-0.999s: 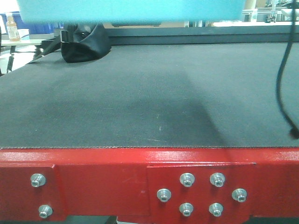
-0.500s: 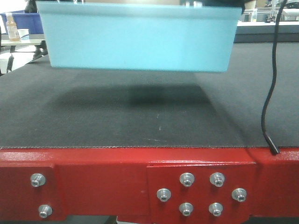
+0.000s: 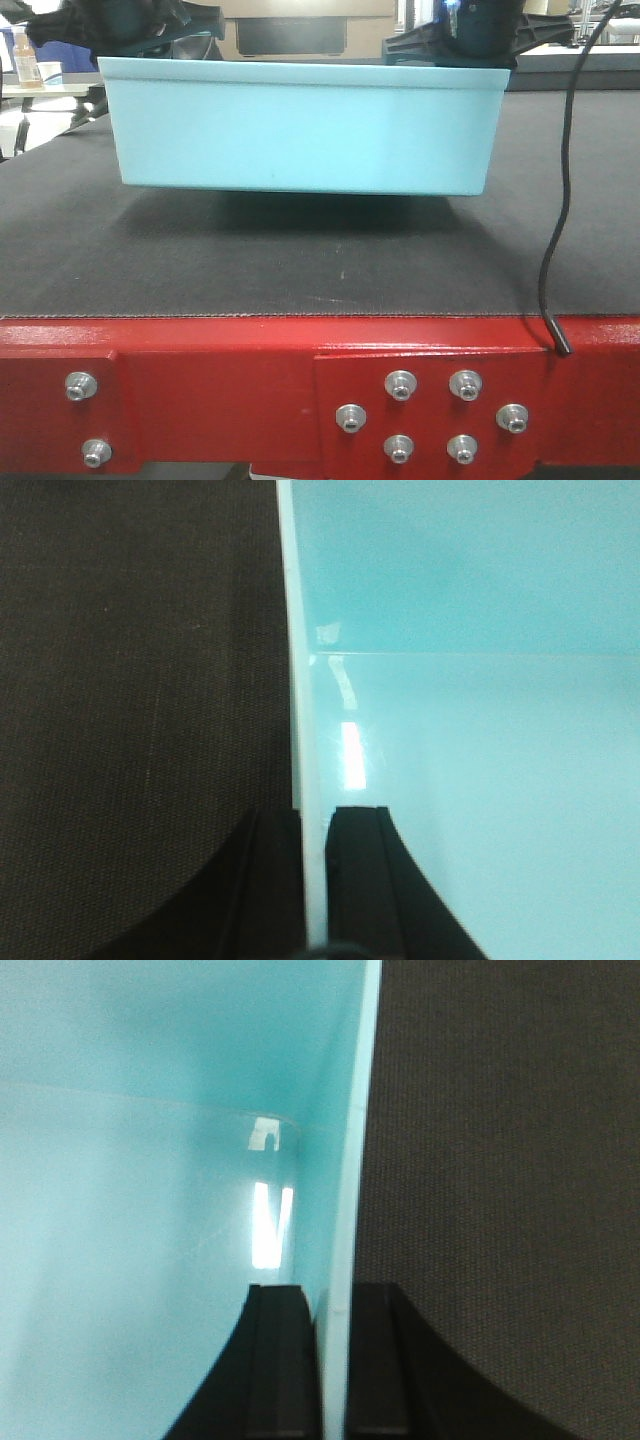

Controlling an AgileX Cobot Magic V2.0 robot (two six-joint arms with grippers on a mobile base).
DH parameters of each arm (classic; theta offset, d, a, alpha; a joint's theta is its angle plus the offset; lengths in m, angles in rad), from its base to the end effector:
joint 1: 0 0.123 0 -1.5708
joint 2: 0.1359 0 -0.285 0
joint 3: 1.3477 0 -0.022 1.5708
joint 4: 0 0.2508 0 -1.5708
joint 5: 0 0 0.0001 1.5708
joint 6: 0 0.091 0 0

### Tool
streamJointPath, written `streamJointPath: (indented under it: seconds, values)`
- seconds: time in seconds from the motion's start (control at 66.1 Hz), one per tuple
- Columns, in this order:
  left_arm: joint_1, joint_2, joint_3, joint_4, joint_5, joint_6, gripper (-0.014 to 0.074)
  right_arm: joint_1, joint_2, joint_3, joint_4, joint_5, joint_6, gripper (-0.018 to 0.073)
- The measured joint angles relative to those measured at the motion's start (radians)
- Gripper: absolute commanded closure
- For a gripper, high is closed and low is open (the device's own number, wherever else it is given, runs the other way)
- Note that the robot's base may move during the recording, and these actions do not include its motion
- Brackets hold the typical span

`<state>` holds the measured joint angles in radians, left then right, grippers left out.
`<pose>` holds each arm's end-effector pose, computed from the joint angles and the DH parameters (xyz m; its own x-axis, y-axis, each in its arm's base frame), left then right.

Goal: Fetch blue bin and place on conveyor start
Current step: 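Lower the teal bin onto the belt with both grippers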

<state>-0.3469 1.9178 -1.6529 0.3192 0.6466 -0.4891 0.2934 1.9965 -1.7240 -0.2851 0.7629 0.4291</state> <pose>0.4246 -0.1352 0.2886 -0.7045 0.0154 -0.7095 0.0498 0.9984 -0.0278 0.4414 0.1149 0.2682 -0.7851 -0.0132 -0.6192 -0.0005 0.9998 -0.0207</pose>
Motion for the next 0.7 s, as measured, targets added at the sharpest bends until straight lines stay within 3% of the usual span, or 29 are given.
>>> streamJointPath:
  seconds: [0.061,0.167,0.257,0.454,0.696]
  values:
    - [0.0,0.0,0.0,0.0,0.0,0.0,0.0545,0.0,0.0,0.0,0.0,0.0,0.0,0.0626]
    - [0.0,0.0,0.0,-0.011,0.009,0.007,0.0307,0.0,0.0,0.0,0.006,0.006,-0.003,0.0358]
    - [-0.009,0.0,-0.007,-0.042,0.003,0.004,0.0204,0.011,0.0,0.0,0.037,0.011,-0.003,0.0206]
    - [-0.02,-0.002,-0.027,-0.047,0.017,-0.036,0.0223,0.022,-0.015,0.0,0.053,0.043,0.017,0.0248]
    - [-0.024,-0.058,-0.029,-0.004,0.023,-0.062,0.0226,0.026,-0.099,0.0,-0.001,0.044,0.02,0.0281]
